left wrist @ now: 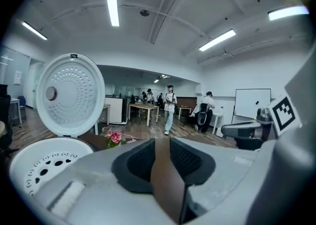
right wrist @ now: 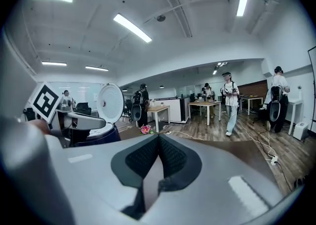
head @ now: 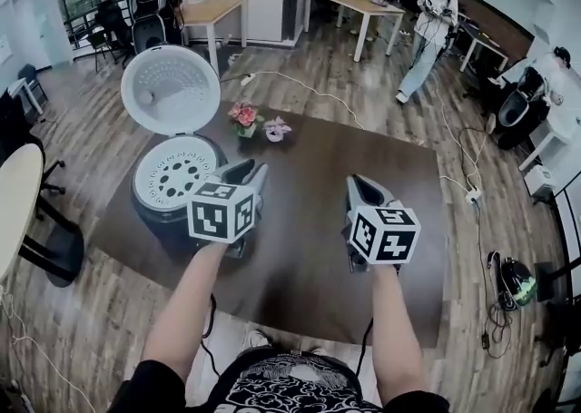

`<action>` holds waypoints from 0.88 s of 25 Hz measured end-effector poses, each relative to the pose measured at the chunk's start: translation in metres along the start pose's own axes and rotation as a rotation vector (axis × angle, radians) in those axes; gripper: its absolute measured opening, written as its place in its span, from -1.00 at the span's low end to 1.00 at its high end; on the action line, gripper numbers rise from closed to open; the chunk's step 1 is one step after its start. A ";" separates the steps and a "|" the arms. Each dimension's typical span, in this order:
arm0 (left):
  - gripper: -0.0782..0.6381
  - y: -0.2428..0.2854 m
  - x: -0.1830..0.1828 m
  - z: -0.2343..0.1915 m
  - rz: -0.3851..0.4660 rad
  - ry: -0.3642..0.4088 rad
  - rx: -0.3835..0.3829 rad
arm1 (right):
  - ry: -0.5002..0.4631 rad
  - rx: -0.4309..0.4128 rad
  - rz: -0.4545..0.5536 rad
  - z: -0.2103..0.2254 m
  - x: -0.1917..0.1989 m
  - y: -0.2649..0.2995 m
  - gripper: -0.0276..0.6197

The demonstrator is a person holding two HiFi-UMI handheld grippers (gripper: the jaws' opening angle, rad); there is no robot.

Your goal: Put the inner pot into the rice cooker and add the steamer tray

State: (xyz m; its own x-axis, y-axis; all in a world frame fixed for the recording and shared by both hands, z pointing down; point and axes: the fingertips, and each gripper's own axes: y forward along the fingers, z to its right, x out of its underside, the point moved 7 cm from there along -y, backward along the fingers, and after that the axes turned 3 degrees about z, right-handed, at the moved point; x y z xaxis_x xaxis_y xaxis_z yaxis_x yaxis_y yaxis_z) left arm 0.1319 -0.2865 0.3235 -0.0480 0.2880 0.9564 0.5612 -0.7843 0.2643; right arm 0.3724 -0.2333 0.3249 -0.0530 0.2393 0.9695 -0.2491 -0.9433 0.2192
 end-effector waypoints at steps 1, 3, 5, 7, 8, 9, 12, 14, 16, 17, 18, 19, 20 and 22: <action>-0.49 0.004 0.000 0.009 0.000 0.005 0.017 | 0.000 0.010 0.002 0.006 0.000 -0.007 -0.91; -0.52 0.010 0.000 0.025 -0.001 0.012 0.048 | -0.003 0.027 0.008 0.015 0.000 -0.019 -0.91; -0.56 0.014 0.001 0.039 0.001 0.019 0.072 | -0.010 0.039 0.015 0.022 0.000 -0.030 -0.91; -0.61 0.018 0.004 0.050 0.003 0.026 0.091 | -0.021 0.047 0.021 0.028 0.001 -0.038 -0.92; -0.64 0.019 0.005 0.055 0.004 0.030 0.099 | -0.026 0.052 0.023 0.031 0.002 -0.041 -0.92; -0.66 0.021 0.006 0.060 0.005 0.034 0.105 | -0.029 0.056 0.025 0.034 0.003 -0.044 -0.92; -0.73 0.022 0.008 0.069 0.009 0.038 0.114 | -0.030 0.061 0.029 0.041 0.004 -0.052 -0.92; -0.76 0.021 0.009 0.072 0.014 0.034 0.112 | -0.033 0.060 0.030 0.044 0.003 -0.057 -0.92; -0.77 0.019 0.010 0.072 0.016 0.027 0.107 | -0.036 0.055 0.028 0.045 0.003 -0.059 -0.92; -0.77 0.018 0.011 0.073 0.017 0.025 0.105 | -0.037 0.054 0.029 0.045 0.004 -0.060 -0.92; -0.77 0.017 0.012 0.073 0.019 0.024 0.104 | -0.037 0.053 0.030 0.045 0.005 -0.061 -0.92; -0.77 0.016 0.013 0.073 0.020 0.024 0.102 | -0.036 0.052 0.032 0.046 0.005 -0.062 -0.92; -0.77 0.016 0.013 0.073 0.020 0.024 0.102 | -0.035 0.049 0.033 0.046 0.005 -0.062 -0.92; -0.77 0.014 0.014 0.074 0.018 0.024 0.100 | -0.034 0.044 0.035 0.045 0.006 -0.063 -0.92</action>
State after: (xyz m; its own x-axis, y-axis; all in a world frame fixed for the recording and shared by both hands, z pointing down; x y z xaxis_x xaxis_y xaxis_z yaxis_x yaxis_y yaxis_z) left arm 0.2000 -0.2527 0.3318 -0.0561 0.2599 0.9640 0.6418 -0.7302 0.2342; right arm 0.4316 -0.1826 0.3217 -0.0282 0.1988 0.9796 -0.2044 -0.9605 0.1891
